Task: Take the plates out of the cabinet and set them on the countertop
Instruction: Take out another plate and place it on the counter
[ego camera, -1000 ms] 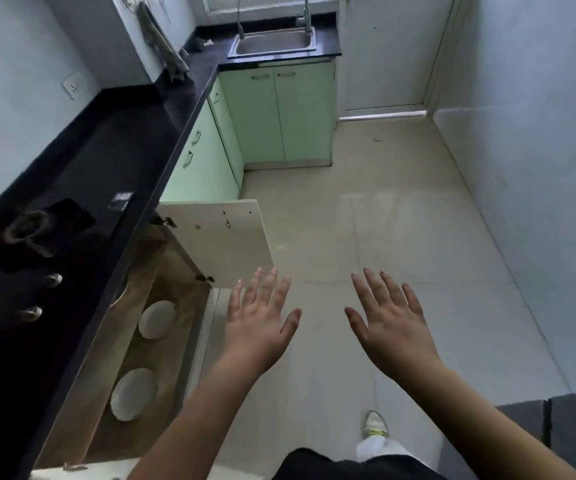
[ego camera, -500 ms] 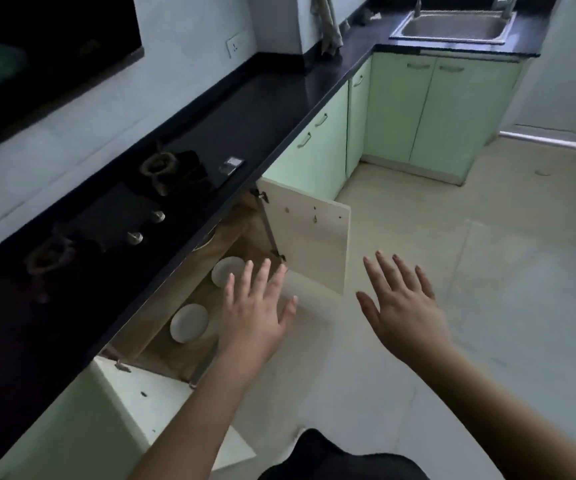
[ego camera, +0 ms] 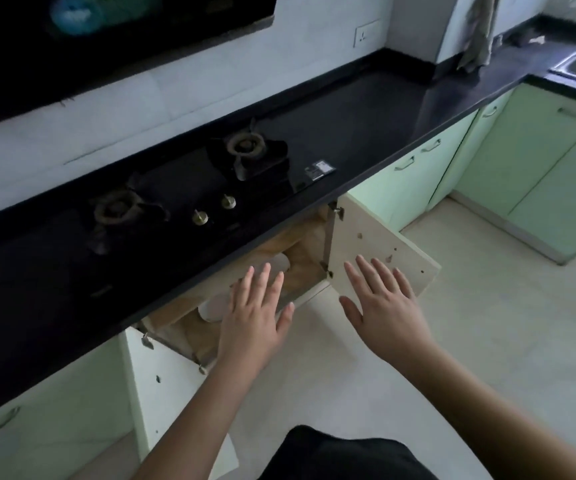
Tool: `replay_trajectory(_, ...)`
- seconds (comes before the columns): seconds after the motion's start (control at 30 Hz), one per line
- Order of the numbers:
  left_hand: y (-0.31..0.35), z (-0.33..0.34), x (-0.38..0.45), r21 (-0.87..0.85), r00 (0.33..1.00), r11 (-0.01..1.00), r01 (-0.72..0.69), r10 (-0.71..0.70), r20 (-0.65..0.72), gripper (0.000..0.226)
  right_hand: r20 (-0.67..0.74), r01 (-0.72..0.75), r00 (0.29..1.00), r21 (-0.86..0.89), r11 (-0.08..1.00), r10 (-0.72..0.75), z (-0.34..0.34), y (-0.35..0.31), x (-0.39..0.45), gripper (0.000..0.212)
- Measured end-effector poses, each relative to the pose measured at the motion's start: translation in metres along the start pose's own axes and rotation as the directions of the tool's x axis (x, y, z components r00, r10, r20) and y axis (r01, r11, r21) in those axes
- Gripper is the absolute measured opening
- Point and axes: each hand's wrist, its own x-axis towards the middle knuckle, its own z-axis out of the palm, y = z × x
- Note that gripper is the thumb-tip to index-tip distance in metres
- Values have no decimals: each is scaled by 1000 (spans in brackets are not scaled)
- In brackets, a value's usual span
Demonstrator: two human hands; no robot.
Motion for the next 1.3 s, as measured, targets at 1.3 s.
replay_trajectory(1.3,-59,244,207,-106,933,929,354,-345,99,60,222,466,858,43,884,-463,246,30,303,60)
